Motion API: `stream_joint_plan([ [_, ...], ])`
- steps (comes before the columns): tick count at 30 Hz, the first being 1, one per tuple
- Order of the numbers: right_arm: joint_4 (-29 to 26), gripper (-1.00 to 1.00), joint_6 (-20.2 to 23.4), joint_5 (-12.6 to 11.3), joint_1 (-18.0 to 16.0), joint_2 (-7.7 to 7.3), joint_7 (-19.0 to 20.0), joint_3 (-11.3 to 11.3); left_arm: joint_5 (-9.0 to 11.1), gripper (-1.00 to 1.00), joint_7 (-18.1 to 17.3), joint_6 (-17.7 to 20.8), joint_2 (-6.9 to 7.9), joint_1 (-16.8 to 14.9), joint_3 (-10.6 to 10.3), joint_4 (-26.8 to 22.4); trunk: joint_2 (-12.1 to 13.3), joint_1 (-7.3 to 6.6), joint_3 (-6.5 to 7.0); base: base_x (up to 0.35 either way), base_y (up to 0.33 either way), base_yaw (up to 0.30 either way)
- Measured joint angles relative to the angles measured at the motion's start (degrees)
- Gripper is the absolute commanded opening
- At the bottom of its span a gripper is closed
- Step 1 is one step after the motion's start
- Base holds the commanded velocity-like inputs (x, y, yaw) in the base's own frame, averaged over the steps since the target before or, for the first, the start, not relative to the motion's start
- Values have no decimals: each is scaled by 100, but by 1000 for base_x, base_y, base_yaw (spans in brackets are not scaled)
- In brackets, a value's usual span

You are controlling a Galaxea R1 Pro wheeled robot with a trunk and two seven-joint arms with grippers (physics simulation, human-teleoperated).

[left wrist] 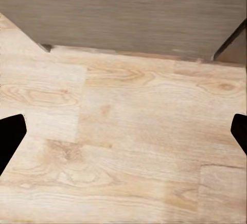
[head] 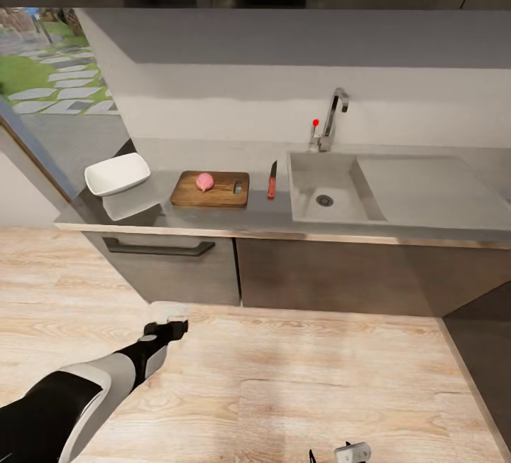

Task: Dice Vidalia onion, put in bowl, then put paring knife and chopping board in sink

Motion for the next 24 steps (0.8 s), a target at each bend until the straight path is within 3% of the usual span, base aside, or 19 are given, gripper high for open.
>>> stream_joint_plan([
  [4, -5, 100, -5, 2, 0, -1, -3, -5, 5, 100, -23, -554, 20, 355, -6, 15, 0, 0, 0, 0, 0, 0],
  [7, -10, 100, -14, 7, 0, -2, -1, -7, 8, 100, -34, -1196, 24, 756, -3, 20, 0, 0, 0, 0, 0, 0],
  [8, -12, 100, -16, 3, 0, -2, 0, -17, 8, 100, -39, -1685, 28, 1056, -8, 24, 0, 0, 0, 0, 0, 0],
  [11, -19, 100, -7, 2, 0, -2, -3, -46, 25, 100, -44, -2327, 33, 1569, 3, 29, 0, 0, -1, 0, 0, 0],
  [13, -25, 100, 3, 7, 0, 1, -8, -75, 40, 100, -46, -2990, 35, 1986, 2, 31, 0, 0, 0, 0, 0, 0],
  [18, -231, 100, 28, 6, -1, 5, -251, -86, 53, 100, -44, -3724, 35, 2553, 2, 34, -1, 0, 0, 0, 0, 0],
  [20, -453, 100, 165, 8, -1, 1, -349, -91, 48, 100, -43, -3926, 35, 2758, 0, 33, -1, 0, 0, 0, 0, 0],
  [24, -1197, 100, 1126, -8, -1, -1, -401, -89, 47, 100, -34, -4529, 25, 3085, -2, 34, -1, 0, 0, 0, 0, 0],
])
